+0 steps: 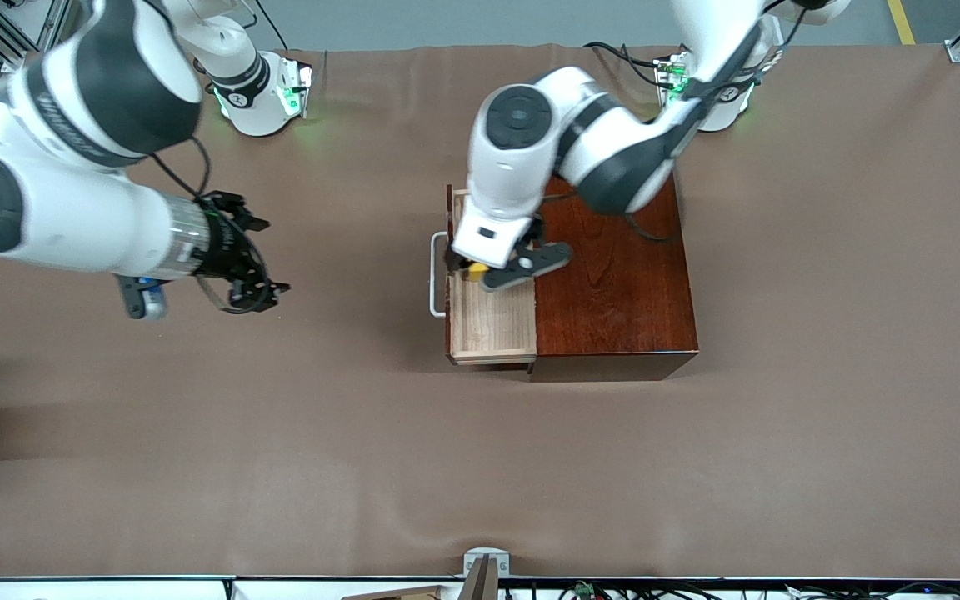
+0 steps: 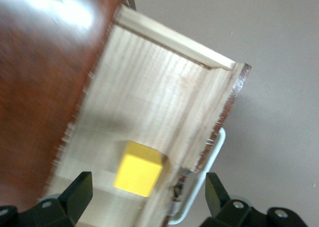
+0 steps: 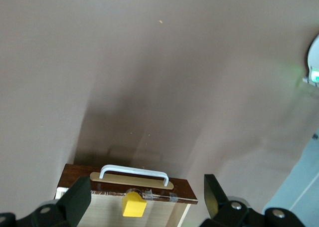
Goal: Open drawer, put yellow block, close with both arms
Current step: 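Withdraw the right gripper while the left gripper reaches the drawer front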
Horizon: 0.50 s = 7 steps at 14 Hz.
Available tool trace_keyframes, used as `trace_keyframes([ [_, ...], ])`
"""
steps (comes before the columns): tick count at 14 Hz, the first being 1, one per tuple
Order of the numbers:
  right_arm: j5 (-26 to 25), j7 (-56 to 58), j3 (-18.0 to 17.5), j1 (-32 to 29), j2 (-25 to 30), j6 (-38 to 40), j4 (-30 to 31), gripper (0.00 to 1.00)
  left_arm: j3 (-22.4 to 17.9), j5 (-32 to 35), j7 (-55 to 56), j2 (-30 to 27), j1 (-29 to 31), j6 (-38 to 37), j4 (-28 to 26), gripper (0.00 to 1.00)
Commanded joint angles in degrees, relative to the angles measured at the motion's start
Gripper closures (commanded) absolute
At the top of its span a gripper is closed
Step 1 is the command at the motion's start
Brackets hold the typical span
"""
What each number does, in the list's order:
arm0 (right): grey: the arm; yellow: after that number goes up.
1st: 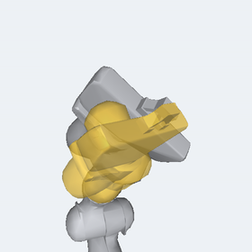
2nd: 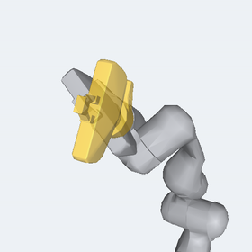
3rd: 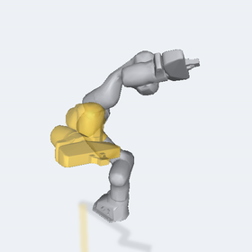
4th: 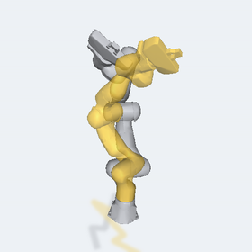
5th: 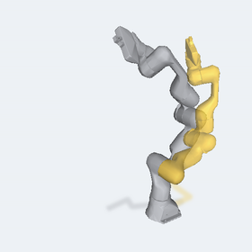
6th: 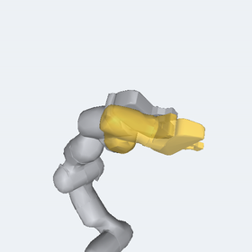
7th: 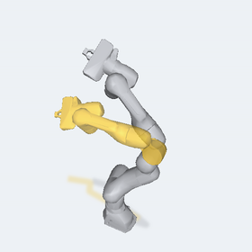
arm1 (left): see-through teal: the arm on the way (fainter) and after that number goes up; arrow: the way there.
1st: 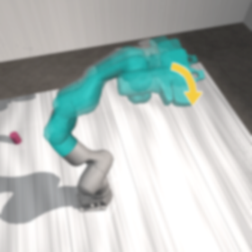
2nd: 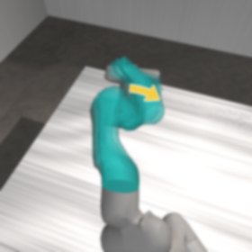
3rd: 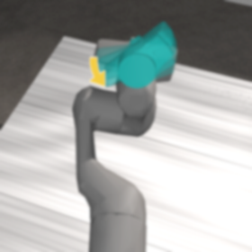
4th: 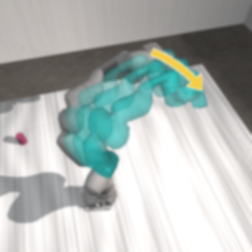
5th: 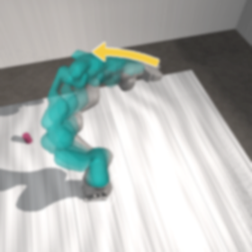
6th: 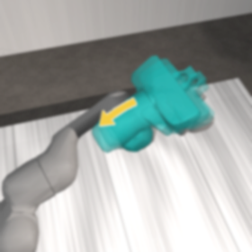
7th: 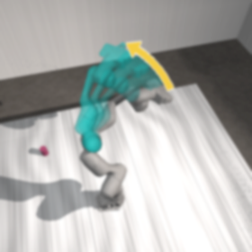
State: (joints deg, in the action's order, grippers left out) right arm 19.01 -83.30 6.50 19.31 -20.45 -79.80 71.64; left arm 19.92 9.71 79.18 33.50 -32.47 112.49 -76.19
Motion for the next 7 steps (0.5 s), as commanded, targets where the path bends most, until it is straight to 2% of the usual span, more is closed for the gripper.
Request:
trace_keyframes([
  [1,-0.38,5.85,-0.87,-3.65,2.25,0.88,0.07,0.00,-10.03,1.63,9.47,5.77,-12.49,3.24,6.49,0.00],
  [3,-0.82,11.02,-0.87,-5.67,3.13,1.75,0.07,0.00,-16.29,1.46,14.75,7.88,-19.01,7.54,6.67,0.00],
  [7,-4.86,22.98,-0.96,-8.49,4.89,2.55,0.07,0.00,-17.98,1.46,26.61,11.84,-22.11,16.68,7.73,0.00],
])
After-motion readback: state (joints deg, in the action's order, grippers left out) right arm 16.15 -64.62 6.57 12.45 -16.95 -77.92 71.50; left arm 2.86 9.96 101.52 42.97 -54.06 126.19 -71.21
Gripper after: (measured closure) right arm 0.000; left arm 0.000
